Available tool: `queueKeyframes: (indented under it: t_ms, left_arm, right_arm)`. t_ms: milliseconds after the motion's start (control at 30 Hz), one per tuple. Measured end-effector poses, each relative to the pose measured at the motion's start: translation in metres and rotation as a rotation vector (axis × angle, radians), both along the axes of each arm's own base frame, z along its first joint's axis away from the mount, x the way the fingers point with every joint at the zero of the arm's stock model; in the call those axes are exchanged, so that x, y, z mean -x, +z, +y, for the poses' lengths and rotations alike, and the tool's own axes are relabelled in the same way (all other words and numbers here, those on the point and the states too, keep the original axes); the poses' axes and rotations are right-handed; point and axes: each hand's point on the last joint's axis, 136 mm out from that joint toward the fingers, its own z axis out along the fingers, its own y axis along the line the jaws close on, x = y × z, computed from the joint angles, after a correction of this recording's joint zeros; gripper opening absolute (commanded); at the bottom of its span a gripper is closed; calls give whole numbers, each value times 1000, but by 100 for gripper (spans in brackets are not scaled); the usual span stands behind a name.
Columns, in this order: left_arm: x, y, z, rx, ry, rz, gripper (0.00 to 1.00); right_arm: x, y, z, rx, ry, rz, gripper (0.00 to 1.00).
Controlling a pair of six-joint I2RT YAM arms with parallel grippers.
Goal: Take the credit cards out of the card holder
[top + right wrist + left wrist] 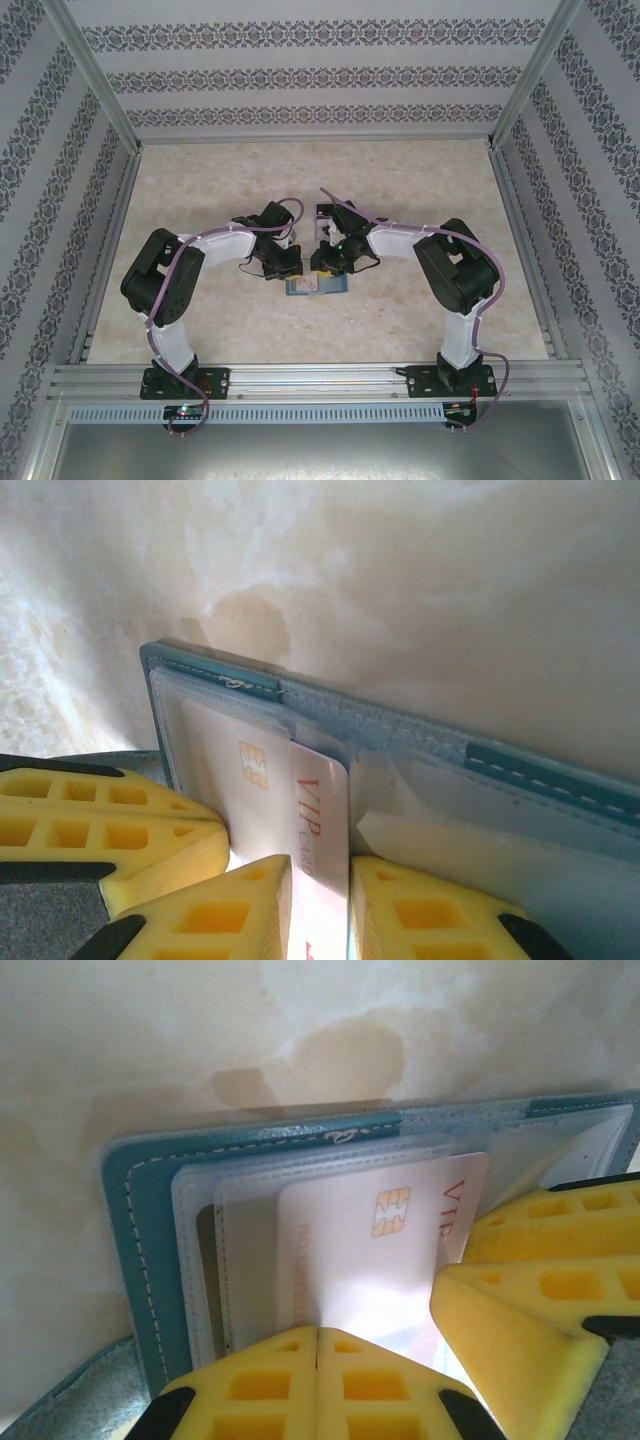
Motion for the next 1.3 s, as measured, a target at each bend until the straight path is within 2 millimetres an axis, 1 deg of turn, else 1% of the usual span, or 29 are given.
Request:
queueKeyframes:
  t_ms: [267, 500, 900, 1067, 1300]
  left_arm:
    - [0, 0, 0, 0, 2, 2, 1]
    - [0, 0, 0, 0, 2, 1, 1]
    - [0, 3, 1, -2, 3, -5, 1]
    - [2, 1, 5, -27, 7, 3, 1]
    - [3, 0, 5, -33, 6, 0, 1]
  right_arm:
    - [1, 2, 1, -41, 3, -30, 20]
    - [3, 2, 0, -50, -10, -32, 14]
    - [3, 16, -1, -63, -8, -54, 6]
    - [5, 19, -7, -26, -5, -60, 4]
    - [7, 22, -20, 53, 2, -69, 4]
